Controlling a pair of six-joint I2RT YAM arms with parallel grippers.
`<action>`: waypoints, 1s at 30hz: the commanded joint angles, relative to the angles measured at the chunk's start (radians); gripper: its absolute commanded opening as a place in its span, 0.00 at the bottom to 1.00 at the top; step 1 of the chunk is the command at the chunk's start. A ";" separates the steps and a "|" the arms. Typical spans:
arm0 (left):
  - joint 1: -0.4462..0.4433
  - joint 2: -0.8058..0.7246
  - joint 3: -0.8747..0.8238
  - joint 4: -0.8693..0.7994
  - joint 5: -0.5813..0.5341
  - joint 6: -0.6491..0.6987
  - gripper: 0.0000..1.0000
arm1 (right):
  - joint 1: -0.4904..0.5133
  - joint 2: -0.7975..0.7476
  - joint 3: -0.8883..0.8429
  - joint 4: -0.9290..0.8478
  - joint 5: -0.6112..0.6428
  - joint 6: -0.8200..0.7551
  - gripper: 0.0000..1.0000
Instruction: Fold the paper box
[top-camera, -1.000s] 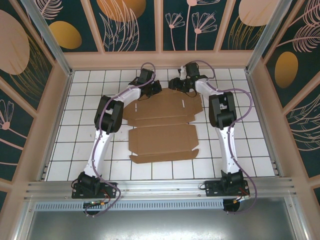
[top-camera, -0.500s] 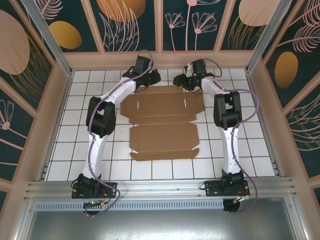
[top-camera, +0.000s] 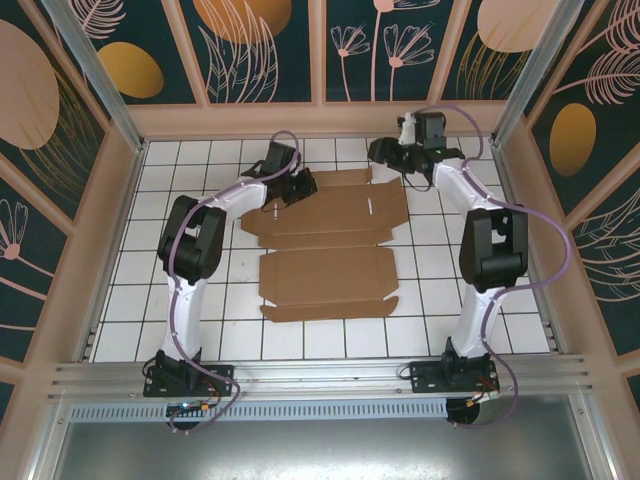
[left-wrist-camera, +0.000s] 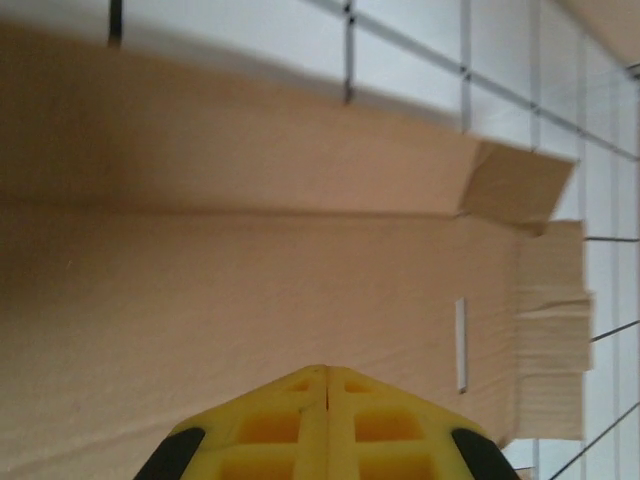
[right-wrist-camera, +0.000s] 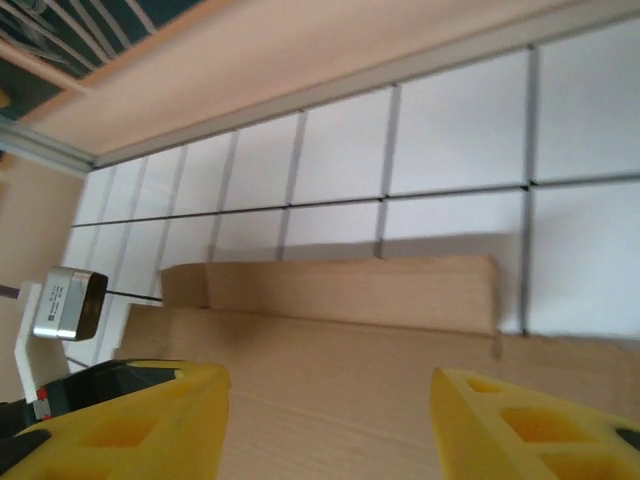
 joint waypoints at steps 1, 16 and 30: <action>-0.019 -0.011 -0.017 0.035 0.006 -0.038 0.03 | -0.003 -0.048 -0.102 -0.030 0.092 0.008 0.54; -0.020 0.076 -0.051 -0.073 -0.065 -0.086 0.00 | 0.031 -0.247 -0.533 0.044 0.096 0.074 0.55; -0.020 0.068 -0.076 -0.083 -0.074 -0.077 0.00 | 0.129 -0.235 -0.521 0.029 0.056 0.059 0.55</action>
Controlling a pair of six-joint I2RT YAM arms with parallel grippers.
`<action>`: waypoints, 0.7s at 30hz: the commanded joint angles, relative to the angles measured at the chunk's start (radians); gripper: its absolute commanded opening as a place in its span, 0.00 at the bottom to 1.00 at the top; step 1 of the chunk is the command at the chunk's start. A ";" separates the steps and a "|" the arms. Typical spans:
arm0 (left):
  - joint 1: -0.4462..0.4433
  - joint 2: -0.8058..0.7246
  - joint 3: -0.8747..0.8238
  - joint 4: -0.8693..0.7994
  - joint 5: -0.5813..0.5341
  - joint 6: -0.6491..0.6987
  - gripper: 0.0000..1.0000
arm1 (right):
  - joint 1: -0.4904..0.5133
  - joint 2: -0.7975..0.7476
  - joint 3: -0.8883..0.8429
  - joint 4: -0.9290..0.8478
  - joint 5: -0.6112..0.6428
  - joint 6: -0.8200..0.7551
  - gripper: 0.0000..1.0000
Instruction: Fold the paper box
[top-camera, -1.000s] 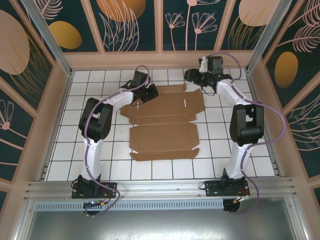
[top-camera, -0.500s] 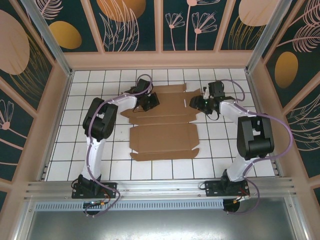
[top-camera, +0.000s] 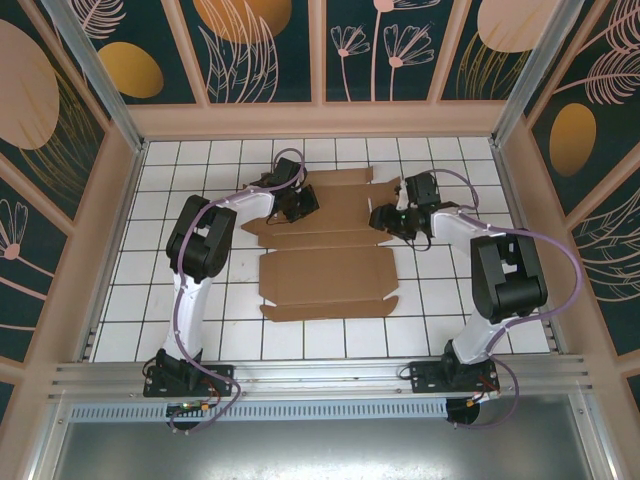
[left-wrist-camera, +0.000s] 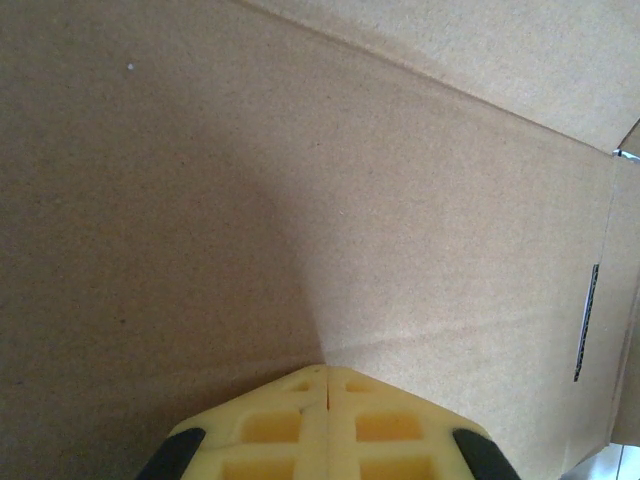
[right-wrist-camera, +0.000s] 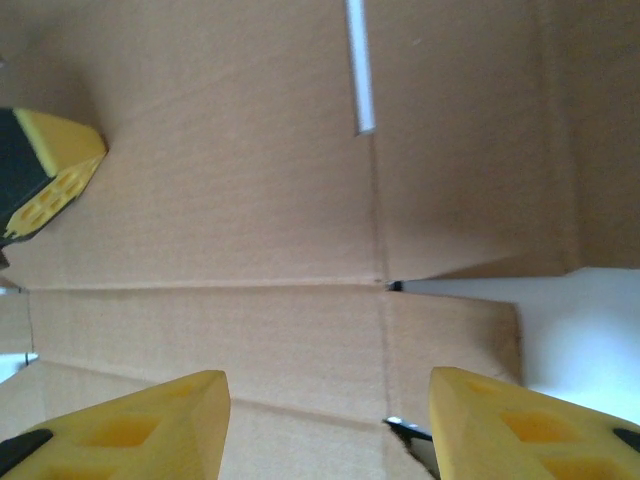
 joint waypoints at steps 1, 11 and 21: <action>0.002 0.017 -0.024 -0.072 -0.041 -0.004 0.00 | 0.048 -0.017 0.025 -0.013 0.027 0.000 0.55; 0.013 0.002 -0.042 -0.077 -0.051 -0.003 0.00 | -0.026 -0.062 -0.047 -0.027 0.248 -0.005 0.56; 0.022 -0.004 -0.061 -0.063 -0.040 -0.008 0.00 | -0.009 -0.005 -0.078 0.021 0.090 0.006 0.56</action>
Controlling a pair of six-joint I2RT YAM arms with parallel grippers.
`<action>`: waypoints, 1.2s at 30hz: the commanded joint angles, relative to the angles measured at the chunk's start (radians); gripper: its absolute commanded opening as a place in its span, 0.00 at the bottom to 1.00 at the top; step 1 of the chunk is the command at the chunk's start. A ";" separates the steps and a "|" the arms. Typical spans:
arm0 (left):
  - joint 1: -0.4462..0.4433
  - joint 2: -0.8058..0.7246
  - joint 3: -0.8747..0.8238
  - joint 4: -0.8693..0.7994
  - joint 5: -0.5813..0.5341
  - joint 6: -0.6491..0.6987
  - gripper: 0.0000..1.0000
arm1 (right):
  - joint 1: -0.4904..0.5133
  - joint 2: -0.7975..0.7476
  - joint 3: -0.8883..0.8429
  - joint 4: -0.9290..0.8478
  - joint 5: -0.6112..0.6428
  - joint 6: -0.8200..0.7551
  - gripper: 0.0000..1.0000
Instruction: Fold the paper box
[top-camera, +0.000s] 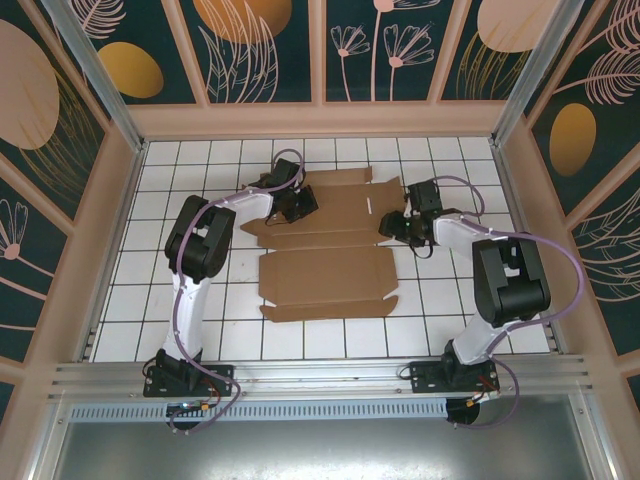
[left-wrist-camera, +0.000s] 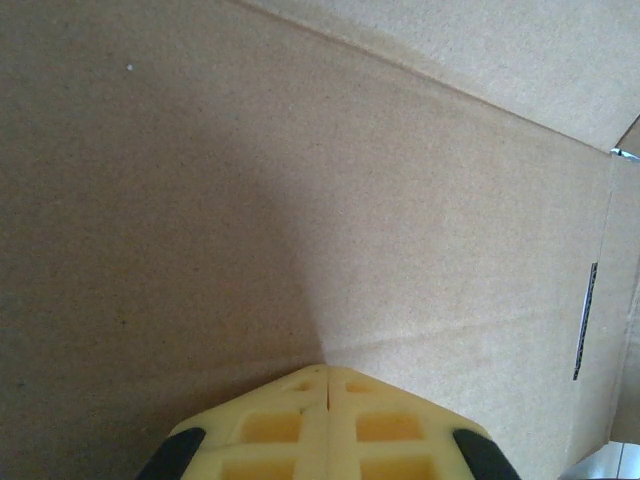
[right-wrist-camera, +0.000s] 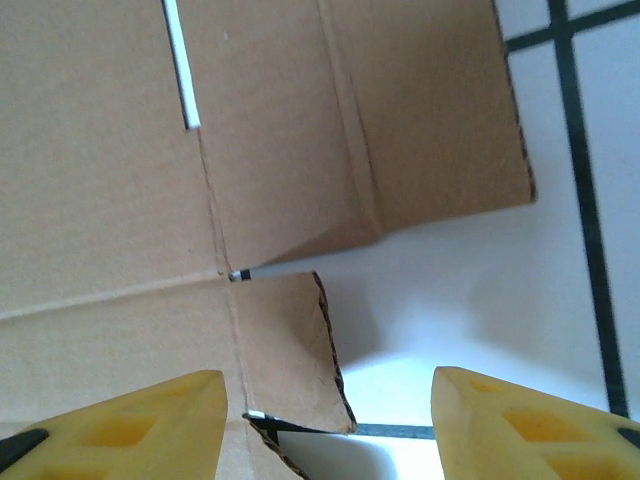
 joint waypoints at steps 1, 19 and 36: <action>0.017 0.005 -0.041 -0.081 -0.042 -0.007 0.00 | 0.026 0.021 -0.004 0.024 -0.078 0.005 0.56; 0.025 0.000 -0.036 -0.087 -0.022 0.000 0.00 | 0.157 0.085 0.082 0.030 -0.184 -0.007 0.56; 0.028 -0.014 -0.042 -0.087 0.002 0.025 0.00 | 0.153 0.023 0.242 0.007 -0.227 0.047 0.55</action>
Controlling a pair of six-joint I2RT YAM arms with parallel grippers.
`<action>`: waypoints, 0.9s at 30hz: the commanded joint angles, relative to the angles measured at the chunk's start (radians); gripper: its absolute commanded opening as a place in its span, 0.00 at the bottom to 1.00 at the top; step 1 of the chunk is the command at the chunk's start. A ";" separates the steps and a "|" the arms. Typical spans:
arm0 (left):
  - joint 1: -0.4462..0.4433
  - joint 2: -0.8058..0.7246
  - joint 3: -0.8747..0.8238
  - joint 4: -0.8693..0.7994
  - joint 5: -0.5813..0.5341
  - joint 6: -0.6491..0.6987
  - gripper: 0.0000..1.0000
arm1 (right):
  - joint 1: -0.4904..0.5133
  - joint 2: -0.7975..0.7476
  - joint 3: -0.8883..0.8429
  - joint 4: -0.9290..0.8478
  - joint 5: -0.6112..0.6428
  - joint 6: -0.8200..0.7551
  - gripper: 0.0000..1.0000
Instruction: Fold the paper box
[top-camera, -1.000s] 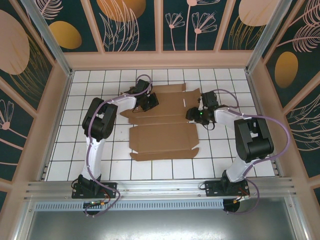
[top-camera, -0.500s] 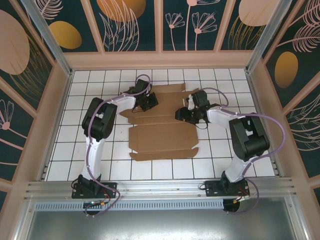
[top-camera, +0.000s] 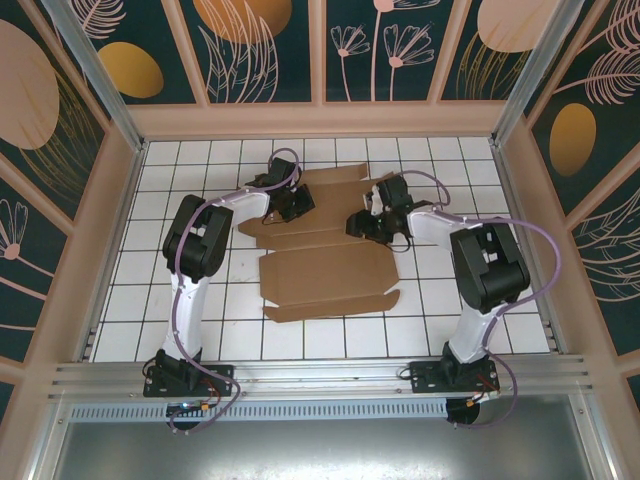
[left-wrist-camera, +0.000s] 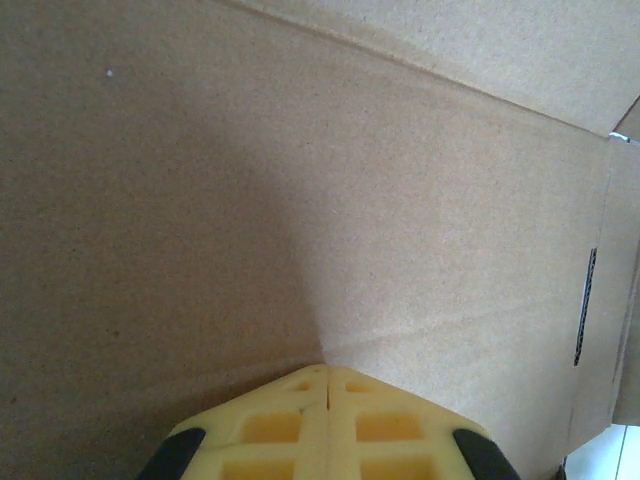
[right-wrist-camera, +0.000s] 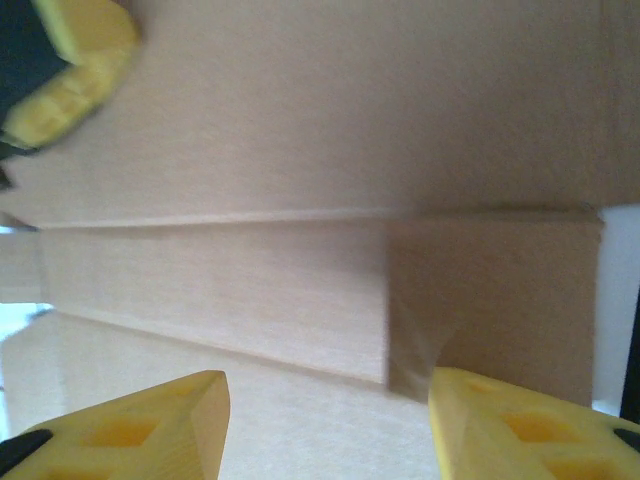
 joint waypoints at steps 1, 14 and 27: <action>0.008 -0.009 -0.033 -0.088 -0.005 0.028 0.00 | 0.000 -0.079 0.110 0.001 -0.038 0.025 0.54; -0.001 -0.005 -0.008 -0.099 0.018 0.086 0.00 | 0.086 0.275 0.460 -0.183 0.281 -0.010 0.02; 0.025 -0.042 0.118 -0.192 0.004 0.159 0.03 | 0.097 0.393 0.464 -0.215 0.361 0.040 0.00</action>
